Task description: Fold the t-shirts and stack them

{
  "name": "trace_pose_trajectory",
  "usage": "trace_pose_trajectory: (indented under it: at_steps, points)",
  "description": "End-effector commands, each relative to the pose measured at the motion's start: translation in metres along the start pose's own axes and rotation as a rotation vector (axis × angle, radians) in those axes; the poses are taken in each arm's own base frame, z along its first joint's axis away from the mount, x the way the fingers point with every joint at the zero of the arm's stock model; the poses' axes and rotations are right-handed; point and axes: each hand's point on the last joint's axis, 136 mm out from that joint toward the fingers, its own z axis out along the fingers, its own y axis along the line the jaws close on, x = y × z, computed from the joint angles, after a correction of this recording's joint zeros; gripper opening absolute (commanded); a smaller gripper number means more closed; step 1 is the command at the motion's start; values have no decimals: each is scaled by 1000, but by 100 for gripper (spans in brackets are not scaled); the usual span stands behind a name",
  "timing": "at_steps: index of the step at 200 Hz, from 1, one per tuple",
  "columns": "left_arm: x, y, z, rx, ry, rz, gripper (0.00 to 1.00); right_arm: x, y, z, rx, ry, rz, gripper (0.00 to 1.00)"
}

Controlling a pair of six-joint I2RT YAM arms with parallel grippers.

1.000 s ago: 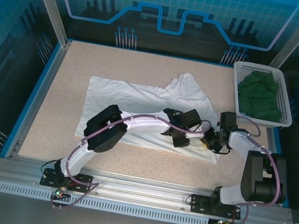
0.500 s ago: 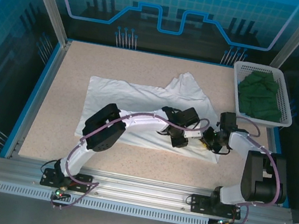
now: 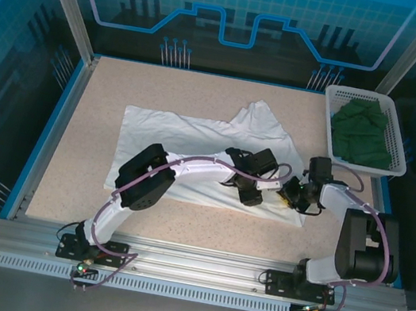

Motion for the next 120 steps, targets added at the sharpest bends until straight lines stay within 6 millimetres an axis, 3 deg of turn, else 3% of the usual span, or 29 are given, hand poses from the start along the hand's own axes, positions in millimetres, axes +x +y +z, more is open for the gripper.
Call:
trace_pose_trajectory:
  at_steps: [1, 40, 79, 120]
  points:
    - [-5, 3, -14, 1, -37, 16, 49, 0, 7, -6, -105, 2, 11, 24]
    - [-4, 9, -6, -26, -25, 25, 43, -3, 12, -14, -127, -28, -7, 26]
    - [-4, 17, -2, -70, -23, 25, 21, -1, 5, -6, -106, -5, 4, 25]
    - [-6, 20, -3, -89, -33, 25, 12, -1, 0, -1, -88, 6, 18, 25]
